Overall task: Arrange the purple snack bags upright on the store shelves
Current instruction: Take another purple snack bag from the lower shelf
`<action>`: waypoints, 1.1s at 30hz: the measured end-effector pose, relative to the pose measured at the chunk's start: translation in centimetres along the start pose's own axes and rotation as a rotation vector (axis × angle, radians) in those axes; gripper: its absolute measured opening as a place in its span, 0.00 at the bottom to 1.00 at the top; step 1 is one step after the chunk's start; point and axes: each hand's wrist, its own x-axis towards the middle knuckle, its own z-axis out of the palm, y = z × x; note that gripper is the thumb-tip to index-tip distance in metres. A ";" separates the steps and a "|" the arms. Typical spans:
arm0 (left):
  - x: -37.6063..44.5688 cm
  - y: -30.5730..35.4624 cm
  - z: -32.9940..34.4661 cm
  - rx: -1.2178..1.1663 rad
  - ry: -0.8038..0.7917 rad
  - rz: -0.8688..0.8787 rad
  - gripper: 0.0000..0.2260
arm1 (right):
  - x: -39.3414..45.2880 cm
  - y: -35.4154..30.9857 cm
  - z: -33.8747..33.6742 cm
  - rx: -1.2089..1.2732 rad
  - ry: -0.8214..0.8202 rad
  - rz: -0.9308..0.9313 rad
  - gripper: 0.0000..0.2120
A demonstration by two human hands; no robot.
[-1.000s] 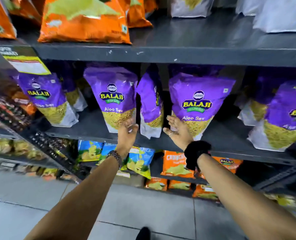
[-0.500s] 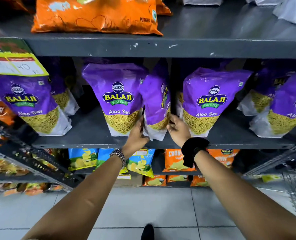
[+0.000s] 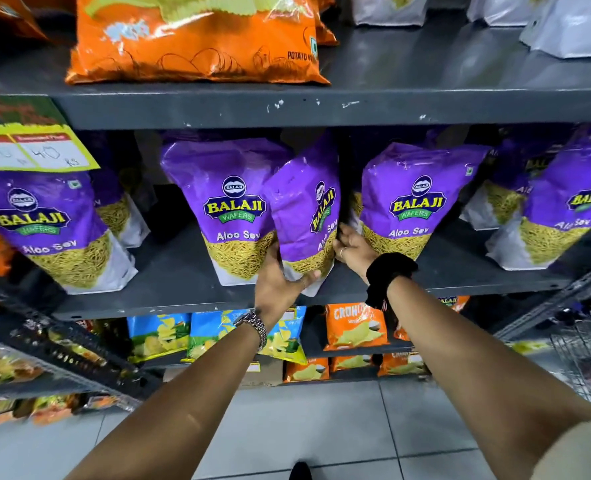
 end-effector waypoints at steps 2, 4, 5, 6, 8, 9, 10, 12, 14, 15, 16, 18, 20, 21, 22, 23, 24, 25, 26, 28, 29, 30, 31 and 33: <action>-0.1 0.1 0.3 -0.015 0.036 -0.007 0.35 | -0.5 -0.6 0.0 -0.018 -0.002 -0.011 0.21; -0.2 0.3 0.5 -0.030 0.076 -0.012 0.35 | -1.0 -0.9 -0.1 -0.004 -0.009 -0.003 0.21; -0.3 0.3 0.5 -0.032 0.096 -0.025 0.35 | -1.2 -0.6 -0.2 0.000 -0.013 -0.002 0.22; -0.4 0.3 0.5 -0.031 0.112 -0.044 0.34 | -1.5 -0.6 -0.2 -0.001 -0.017 -0.006 0.22; -1.0 0.3 0.5 -0.027 0.133 -0.084 0.34 | -2.3 -0.3 -0.3 0.011 -0.024 -0.024 0.23; -1.3 0.2 0.4 -0.027 0.138 -0.094 0.35 | -2.9 -0.2 -0.3 0.020 -0.020 -0.028 0.24; -1.9 0.2 0.3 -0.031 0.140 -0.107 0.35 | -3.7 -0.3 -0.5 0.033 -0.009 -0.033 0.24; -3.0 0.1 -0.1 -0.047 0.139 -0.141 0.35 | -5.0 -0.4 -0.7 0.064 0.027 -0.059 0.24; -4.5 0.2 -0.7 -0.056 0.130 -0.156 0.33 | -7.0 -0.6 -1.1 0.099 0.050 -0.084 0.23; -5.3 0.3 -1.1 -0.065 0.116 -0.154 0.32 | -8.2 -0.7 -1.3 0.108 0.051 -0.103 0.24; -6.1 0.4 -1.4 -0.085 0.097 -0.149 0.31 | -9.3 -0.7 -1.4 0.100 0.050 -0.125 0.24; -8.3 1.1 -2.1 -0.128 0.066 -0.135 0.28 | -11.8 -0.7 -1.9 -0.002 0.071 -0.194 0.24; -10.4 2.6 -2.8 -0.181 0.043 -0.114 0.25 | -14.3 -1.0 -2.5 -0.069 0.109 -0.270 0.22; -11.2 3.4 -3.1 -0.212 0.033 -0.101 0.23 | -15.4 -1.3 -2.8 -0.063 0.128 -0.307 0.22; -12.0 4.5 -3.3 -0.233 0.032 -0.085 0.21 | -16.5 -1.7 -3.1 -0.045 0.144 -0.354 0.22; -12.8 5.6 -3.7 -0.252 0.028 -0.061 0.18 | -17.6 -2.2 -3.4 -0.016 0.155 -0.404 0.22; -13.3 6.9 -4.1 -0.266 0.020 -0.034 0.16 | -18.5 -2.7 -3.8 0.016 0.162 -0.450 0.22; -13.8 8.2 -4.6 -0.274 0.010 -0.006 0.16 | -19.3 -3.3 -4.2 0.053 0.159 -0.495 0.22; -14.1 9.4 -5.2 -0.274 -0.001 0.023 0.16 | -19.9 -4.0 -4.6 0.095 0.150 -0.533 0.22; -14.5 12.8 -6.4 -0.266 -0.011 0.102 0.15 | -21.0 -5.8 -5.7 0.167 0.150 -0.608 0.22; -14.5 14.7 -7.0 -0.258 -0.020 0.147 0.15 | -21.4 -7.0 -6.4 0.203 0.152 -0.643 0.21; -14.2 16.6 -7.6 -0.250 -0.028 0.189 0.15 | -21.6 -8.4 -7.1 0.241 0.152 -0.677 0.20; -13.9 18.4 -8.1 -0.251 -0.035 0.223 0.16 | -21.7 -9.8 -7.8 0.284 0.148 -0.709 0.20; -12.8 22.3 -9.0 -0.274 -0.035 0.288 0.15 | -21.9 -12.8 -9.4 0.352 0.173 -0.773 0.18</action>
